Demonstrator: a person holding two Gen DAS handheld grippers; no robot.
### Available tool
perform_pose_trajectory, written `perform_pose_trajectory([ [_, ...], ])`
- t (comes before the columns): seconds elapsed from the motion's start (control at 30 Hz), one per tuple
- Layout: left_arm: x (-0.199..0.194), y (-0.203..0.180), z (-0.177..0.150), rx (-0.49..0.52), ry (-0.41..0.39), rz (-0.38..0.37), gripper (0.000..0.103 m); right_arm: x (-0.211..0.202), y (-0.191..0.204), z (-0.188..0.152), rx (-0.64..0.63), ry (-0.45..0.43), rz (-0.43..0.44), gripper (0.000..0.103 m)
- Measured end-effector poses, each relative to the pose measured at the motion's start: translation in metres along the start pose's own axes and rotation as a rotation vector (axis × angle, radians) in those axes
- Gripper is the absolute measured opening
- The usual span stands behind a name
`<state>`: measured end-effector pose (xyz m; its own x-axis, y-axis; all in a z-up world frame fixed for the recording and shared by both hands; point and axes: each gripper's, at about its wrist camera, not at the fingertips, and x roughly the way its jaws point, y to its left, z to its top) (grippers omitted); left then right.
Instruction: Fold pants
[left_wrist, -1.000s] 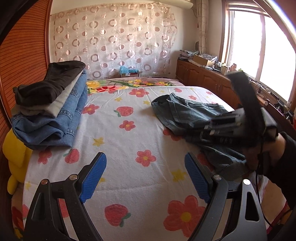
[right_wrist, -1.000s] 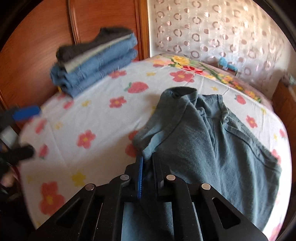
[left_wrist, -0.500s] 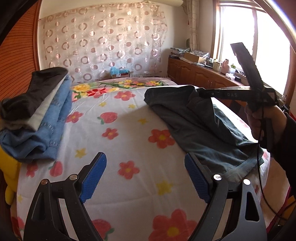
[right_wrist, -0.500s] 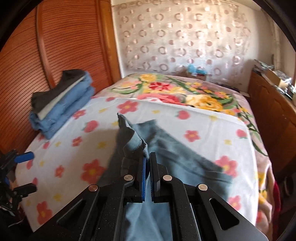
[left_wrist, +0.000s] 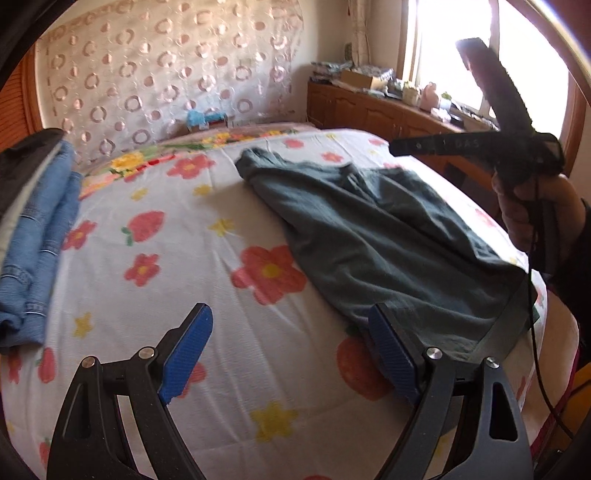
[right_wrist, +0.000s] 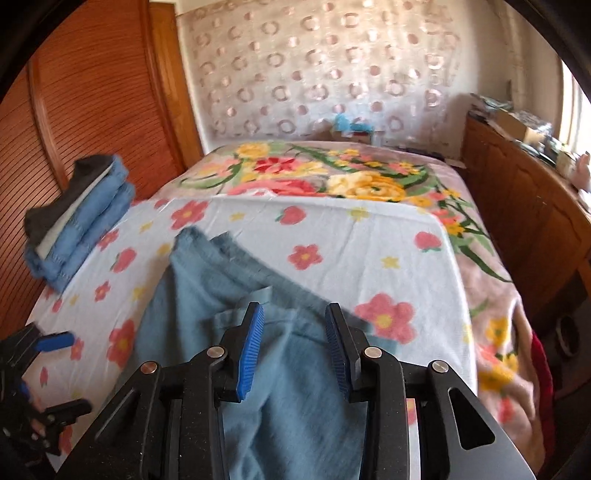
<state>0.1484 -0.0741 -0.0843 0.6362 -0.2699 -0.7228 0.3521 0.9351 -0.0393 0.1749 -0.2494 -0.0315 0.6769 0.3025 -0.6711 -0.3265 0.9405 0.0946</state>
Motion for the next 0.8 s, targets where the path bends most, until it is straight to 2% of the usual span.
perform_pose_trajectory([
  [0.27, 0.011, -0.009, 0.000, 0.031, 0.062, -0.006, 0.087, 0.010, 0.026, -0.005, -0.086, 0.045, 0.095, 0.036],
  [0.5, 0.009, -0.009, 0.001, 0.021, 0.044, 0.003, 0.087, 0.046, 0.022, 0.003, -0.134, 0.154, 0.084, 0.036],
  [0.57, 0.006, -0.010, 0.000, 0.024, 0.031, 0.001, 0.087, 0.054, 0.026, 0.004, -0.146, 0.167, 0.062, 0.025],
  [0.6, 0.006, -0.009, 0.001, 0.026, 0.025, 0.001, 0.087, 0.058, 0.027, 0.005, -0.150, 0.172, 0.055, 0.013],
  [0.63, 0.003, -0.010, 0.001, 0.032, 0.010, 0.000, 0.087, 0.058, 0.028, 0.005, -0.156, 0.171, 0.048, 0.007],
  [0.8, -0.001, -0.012, 0.001, 0.065, -0.021, 0.021, 0.087, 0.032, 0.016, 0.009, -0.117, 0.084, 0.044, 0.005],
])
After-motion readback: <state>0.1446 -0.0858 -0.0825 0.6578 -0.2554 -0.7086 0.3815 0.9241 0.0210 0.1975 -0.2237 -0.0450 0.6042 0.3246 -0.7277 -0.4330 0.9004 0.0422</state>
